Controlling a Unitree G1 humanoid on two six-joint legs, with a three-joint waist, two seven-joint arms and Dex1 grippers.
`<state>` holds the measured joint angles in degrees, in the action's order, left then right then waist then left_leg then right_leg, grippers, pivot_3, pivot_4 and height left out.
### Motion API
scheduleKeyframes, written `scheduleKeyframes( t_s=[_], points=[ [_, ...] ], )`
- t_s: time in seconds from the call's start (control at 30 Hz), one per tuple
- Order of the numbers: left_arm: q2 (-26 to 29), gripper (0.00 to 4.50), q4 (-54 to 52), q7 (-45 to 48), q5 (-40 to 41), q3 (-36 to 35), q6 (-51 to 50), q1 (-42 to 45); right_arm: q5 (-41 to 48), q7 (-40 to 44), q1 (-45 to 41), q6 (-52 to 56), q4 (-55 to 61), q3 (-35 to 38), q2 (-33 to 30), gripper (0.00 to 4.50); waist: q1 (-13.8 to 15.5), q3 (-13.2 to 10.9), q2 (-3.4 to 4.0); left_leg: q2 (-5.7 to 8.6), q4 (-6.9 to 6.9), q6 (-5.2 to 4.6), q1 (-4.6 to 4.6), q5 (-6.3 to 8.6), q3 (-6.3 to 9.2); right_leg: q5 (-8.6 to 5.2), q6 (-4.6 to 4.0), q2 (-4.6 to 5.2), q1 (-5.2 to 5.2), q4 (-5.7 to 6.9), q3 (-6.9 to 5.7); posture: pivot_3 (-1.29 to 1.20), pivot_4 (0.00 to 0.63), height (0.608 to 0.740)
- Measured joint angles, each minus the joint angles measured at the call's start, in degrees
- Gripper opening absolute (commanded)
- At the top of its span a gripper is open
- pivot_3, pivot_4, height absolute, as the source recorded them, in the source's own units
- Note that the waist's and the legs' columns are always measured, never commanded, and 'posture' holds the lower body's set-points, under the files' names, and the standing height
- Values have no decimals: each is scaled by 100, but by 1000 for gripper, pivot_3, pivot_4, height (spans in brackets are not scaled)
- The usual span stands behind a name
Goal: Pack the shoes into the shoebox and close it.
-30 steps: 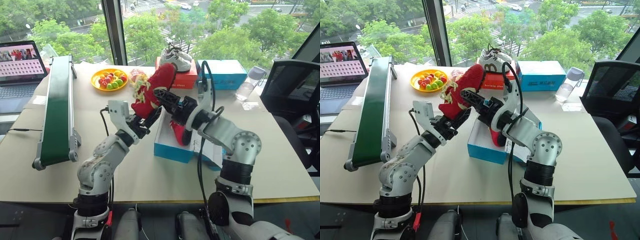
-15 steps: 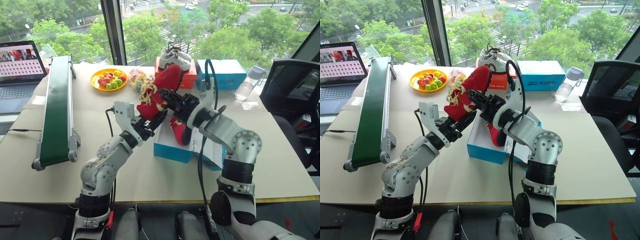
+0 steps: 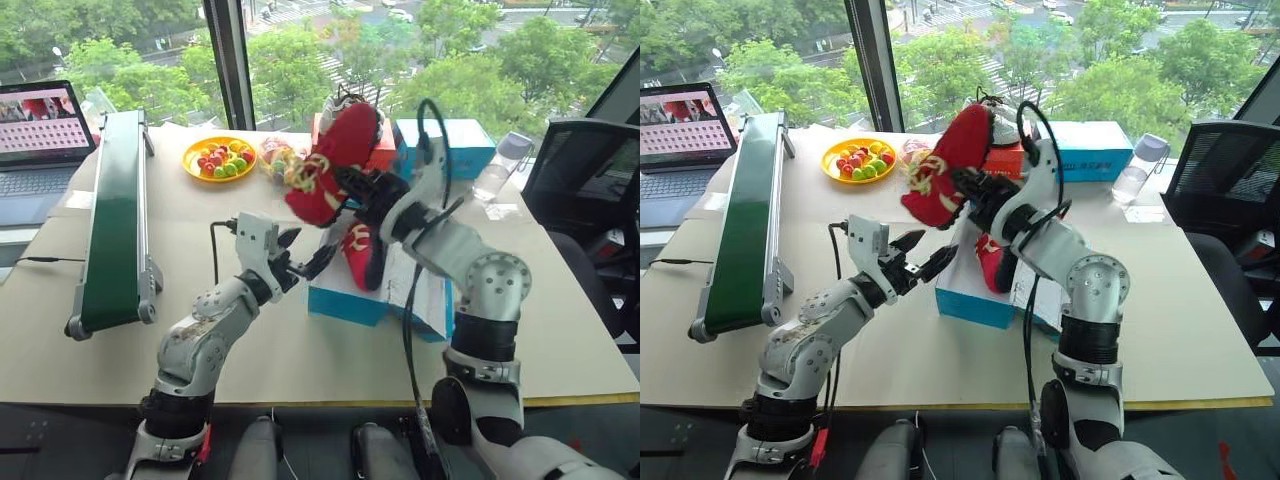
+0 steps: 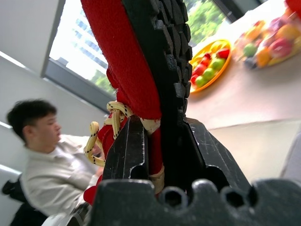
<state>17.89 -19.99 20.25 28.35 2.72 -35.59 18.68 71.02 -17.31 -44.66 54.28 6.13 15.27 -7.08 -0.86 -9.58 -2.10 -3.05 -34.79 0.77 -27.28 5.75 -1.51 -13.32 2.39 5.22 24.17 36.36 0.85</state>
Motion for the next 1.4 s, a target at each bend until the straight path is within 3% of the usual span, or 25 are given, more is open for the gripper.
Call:
scheduleKeyframes(
  t_s=[0.17,0.27,0.43,0.8,1.07,1.37,1.4],
  points=[
    [915,4471,-29,897,-146,-97,316,-304,33,-540,-147,564,-367,81,-512,829,-17,-3,5,-3,18,-1,-3,1,-5,-2,-6,3,4,-22,1,0,150,740],
    [1620,4471,-95,1785,167,-471,378,-399,545,-883,-157,1377,-591,-18,-641,829,-40,-7,11,-11,31,-4,-4,3,-8,-1,-4,0,12,-21,-1,0,150,740],
    [2141,4471,-285,2473,325,-599,440,-412,683,-1172,-110,1962,-816,-244,-665,829,-13,-8,15,-7,38,-7,-4,4,-8,-4,1,1,9,-26,-2,0,150,740],
    [2126,4471,-472,2464,326,-561,331,-559,-147,-1144,-132,2440,-1572,-418,-628,829,-8,-9,15,-6,37,-8,-4,4,-8,-4,6,-3,7,-28,-1,0,150,740],
    [2067,4471,-530,2315,275,-502,286,-575,-1483,-220,-602,2515,-2370,-1139,-555,829,-41,-8,16,-6,32,-8,-3,4,-8,-4,8,-5,5,-26,1,0,150,740],
    [1993,4500,-530,2292,177,-430,286,-576,-2158,478,-848,2571,-2542,-945,-390,3689,-33,-8,16,-10,23,-8,-1,4,-8,-2,8,-7,6,-18,0,0,150,740],
    [1990,4500,-529,2292,156,-415,286,-575,-2211,514,-855,2582,-2413,-940,-403,3689,-33,-9,16,-9,23,-8,-2,4,-8,-2,8,-6,7,-18,0,0,150,740]
  ],
)
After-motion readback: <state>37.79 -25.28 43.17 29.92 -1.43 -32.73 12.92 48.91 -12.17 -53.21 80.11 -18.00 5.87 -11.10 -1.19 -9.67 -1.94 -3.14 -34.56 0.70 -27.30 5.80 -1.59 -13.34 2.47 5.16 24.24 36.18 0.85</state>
